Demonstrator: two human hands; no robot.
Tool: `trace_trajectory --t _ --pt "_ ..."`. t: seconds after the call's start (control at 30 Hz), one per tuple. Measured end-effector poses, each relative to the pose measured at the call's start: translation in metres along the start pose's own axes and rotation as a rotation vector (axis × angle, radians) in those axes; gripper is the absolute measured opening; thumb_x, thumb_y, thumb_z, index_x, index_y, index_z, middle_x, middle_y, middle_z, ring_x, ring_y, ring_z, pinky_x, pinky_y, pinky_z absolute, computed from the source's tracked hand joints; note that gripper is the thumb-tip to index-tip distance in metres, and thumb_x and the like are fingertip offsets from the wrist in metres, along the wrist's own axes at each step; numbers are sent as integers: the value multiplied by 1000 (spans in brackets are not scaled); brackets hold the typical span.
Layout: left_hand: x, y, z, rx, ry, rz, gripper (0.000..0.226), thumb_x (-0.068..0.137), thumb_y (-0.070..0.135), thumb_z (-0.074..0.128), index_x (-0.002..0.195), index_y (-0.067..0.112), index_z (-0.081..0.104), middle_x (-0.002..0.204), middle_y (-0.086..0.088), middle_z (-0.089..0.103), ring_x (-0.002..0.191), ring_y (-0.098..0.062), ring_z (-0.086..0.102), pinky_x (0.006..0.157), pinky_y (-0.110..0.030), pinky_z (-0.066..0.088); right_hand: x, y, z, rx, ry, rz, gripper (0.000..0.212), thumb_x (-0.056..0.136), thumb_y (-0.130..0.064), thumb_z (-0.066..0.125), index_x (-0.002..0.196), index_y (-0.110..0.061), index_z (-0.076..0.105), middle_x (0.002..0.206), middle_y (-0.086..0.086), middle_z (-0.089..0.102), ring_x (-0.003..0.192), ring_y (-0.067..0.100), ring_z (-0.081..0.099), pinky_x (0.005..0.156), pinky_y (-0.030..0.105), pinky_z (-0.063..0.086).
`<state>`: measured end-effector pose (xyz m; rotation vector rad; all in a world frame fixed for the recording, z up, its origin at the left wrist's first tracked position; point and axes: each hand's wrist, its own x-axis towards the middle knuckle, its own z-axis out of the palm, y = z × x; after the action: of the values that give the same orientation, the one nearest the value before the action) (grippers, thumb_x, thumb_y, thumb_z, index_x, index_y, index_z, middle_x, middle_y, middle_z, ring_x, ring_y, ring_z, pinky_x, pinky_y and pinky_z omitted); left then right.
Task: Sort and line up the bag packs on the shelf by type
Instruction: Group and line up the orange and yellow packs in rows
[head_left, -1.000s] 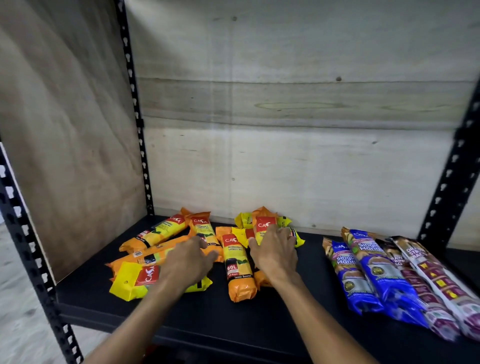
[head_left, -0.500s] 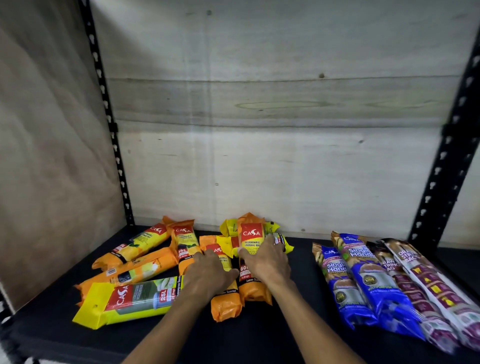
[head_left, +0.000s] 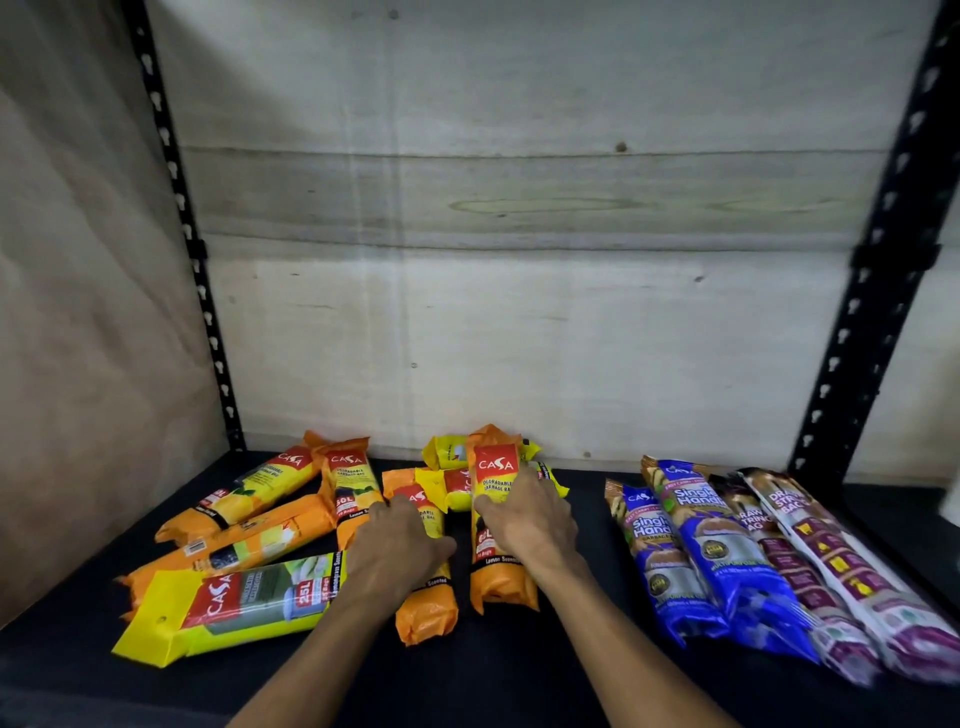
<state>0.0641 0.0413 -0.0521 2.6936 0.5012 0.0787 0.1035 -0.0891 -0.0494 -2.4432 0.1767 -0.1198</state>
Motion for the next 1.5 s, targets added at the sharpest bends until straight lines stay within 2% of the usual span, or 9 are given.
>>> trace_trajectory --t 0.2,0.6,0.77,0.87,1.17,1.3,1.5 --pt "-15 -6 -13 -60 5 -3 68 77 52 71 126 11 45 124 -10 59 113 -30 59 79 -35 48 -13 11 -25 -103 12 27 63 86 -52 66 133 -13 49 126 9 57 113 29 59 76 35 42" --pt "-70 -5 -29 -37 66 79 70 77 50 73 130 13 46 125 -8 60 112 -28 59 86 -36 51 -34 30 -60 -180 39 52 50 91 -41 65 126 -8 54 120 10 62 109 29 62 75 36 46" --pt "-83 2 -24 -94 126 156 65 76 48 73 127 18 45 120 -4 61 108 -26 61 80 -35 50 -33 34 -60 -186 28 64 49 91 -41 67 126 -8 55 120 10 64 108 29 62 75 37 49" --pt "-75 20 -11 -118 86 208 65 75 47 75 127 20 45 118 -3 61 107 -26 62 81 -37 53 -33 34 -61 -214 26 63 48 91 -37 68 126 -7 56 121 11 64 108 29 63 69 33 46" --pt "-40 56 17 -193 -4 231 64 73 45 79 123 20 49 113 -2 65 101 -27 64 82 -41 57 -33 44 -60 -260 -20 33 32 95 -31 63 116 -7 63 114 9 67 101 26 64 68 31 47" --pt "-34 64 24 -149 -27 293 69 72 49 78 131 22 53 126 -1 62 113 -24 60 84 -36 51 -35 48 -64 -265 -26 68 35 95 -33 63 117 -5 63 117 11 66 106 28 63 73 32 47" --pt "-30 62 32 -104 -123 323 75 74 59 72 135 21 53 131 0 61 120 -24 57 93 -37 50 -37 48 -64 -348 -28 61 33 94 -28 66 119 -7 63 119 11 65 107 27 63 72 30 46"
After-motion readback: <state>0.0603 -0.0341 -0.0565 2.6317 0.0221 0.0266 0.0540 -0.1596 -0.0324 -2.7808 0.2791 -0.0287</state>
